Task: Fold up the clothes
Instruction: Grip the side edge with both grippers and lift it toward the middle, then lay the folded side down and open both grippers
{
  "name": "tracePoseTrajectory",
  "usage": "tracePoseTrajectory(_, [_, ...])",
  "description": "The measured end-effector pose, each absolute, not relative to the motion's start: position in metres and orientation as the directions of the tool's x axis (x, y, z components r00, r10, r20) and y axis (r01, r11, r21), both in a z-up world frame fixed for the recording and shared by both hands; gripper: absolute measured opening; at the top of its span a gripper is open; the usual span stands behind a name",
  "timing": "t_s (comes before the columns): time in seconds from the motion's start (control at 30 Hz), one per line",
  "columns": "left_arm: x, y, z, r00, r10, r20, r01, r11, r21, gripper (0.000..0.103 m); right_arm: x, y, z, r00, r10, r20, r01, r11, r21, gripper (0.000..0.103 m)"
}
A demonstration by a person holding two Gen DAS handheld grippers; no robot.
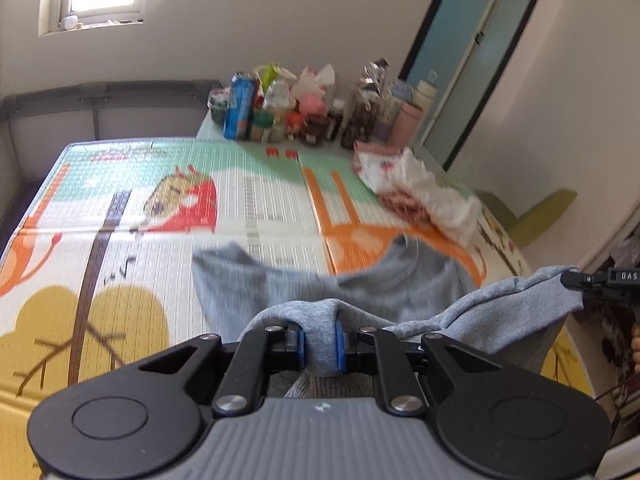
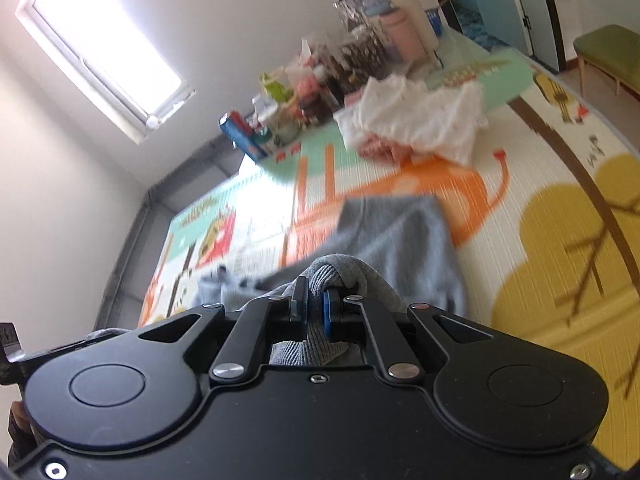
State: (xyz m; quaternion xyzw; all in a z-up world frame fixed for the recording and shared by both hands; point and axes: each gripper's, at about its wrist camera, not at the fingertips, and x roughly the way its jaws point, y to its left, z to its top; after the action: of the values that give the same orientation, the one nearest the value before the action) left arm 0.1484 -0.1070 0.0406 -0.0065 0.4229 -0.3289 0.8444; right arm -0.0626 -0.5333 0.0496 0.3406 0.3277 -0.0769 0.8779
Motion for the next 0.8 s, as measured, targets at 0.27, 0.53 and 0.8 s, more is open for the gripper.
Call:
tracePoseTrajectory(0.27, [0.22, -0.123, 0.027, 0.432, -0.538, -0.724, 0.45, 0.824, -0.344, 0.016, 0.011, -0.562, 0.05, 0.79, 0.051, -0.611, 0.367, 0.759, 0.538, 0.005])
tracePoseTrajectory(0.53, [0.279, -0.137, -0.029, 0.365, -0.461, -0.809, 0.301, 0.881, -0.366, 0.017, 0.08, -0.58, 0.0, 0.741, 0.019, -0.671, 0.433, 0.75, 0.5, 0.005])
tracePoseTrajectory(0.8, [0.31, -0.145, -0.068, 0.291, -0.398, -0.87, 0.195, 0.915, -0.353, 0.031, 0.117, -0.591, -0.053, 0.664, -0.01, -0.748, 0.539, 0.699, 0.469, 0.016])
